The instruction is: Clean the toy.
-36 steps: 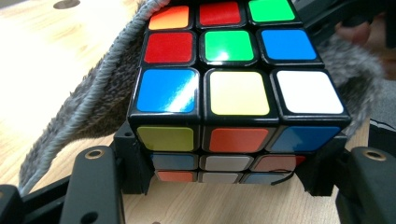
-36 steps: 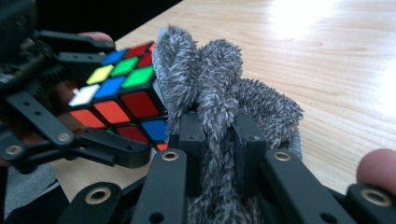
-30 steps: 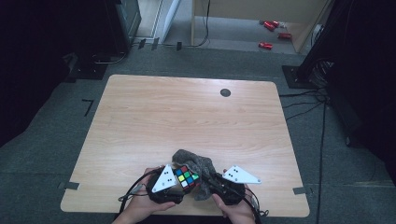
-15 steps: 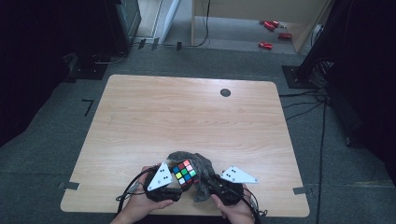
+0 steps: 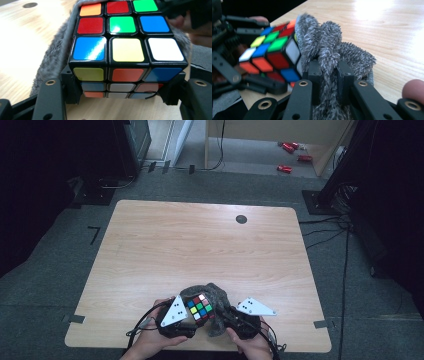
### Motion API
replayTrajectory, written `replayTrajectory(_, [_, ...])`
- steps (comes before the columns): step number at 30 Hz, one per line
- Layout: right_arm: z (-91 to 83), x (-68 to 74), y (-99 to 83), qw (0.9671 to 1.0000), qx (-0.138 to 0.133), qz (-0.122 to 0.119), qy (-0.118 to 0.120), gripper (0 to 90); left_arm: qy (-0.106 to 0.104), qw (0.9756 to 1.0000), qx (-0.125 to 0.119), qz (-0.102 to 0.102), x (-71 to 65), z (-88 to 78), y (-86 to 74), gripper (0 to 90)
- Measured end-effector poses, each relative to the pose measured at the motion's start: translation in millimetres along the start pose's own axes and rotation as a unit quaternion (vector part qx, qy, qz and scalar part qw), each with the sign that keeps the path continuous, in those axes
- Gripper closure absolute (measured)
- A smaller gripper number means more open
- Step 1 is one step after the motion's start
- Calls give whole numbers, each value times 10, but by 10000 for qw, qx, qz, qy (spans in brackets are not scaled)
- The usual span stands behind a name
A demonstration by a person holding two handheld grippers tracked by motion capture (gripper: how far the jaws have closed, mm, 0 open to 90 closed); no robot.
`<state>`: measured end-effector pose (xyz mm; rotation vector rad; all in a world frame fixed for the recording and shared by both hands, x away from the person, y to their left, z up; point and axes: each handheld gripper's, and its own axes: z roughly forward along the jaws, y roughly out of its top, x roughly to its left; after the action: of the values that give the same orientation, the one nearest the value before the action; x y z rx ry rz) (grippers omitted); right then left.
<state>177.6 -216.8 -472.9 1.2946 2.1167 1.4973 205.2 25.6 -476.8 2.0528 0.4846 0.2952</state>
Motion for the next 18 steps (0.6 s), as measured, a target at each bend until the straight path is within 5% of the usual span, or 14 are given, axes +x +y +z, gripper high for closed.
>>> replayTrajectory(8, [-44,49,28,9999,-119,-63,65,780,-32,9999,41,-87,35,2,-27,348])
replayTrajectory(13, [-88,56,68,9995,-283,-91,43,780,-163,9997,152,77,-73,70,-27,348])
replayTrajectory(18, [-35,0,20,9999,-114,-43,-49,781,-158,9998,111,109,-93,59,4,348])
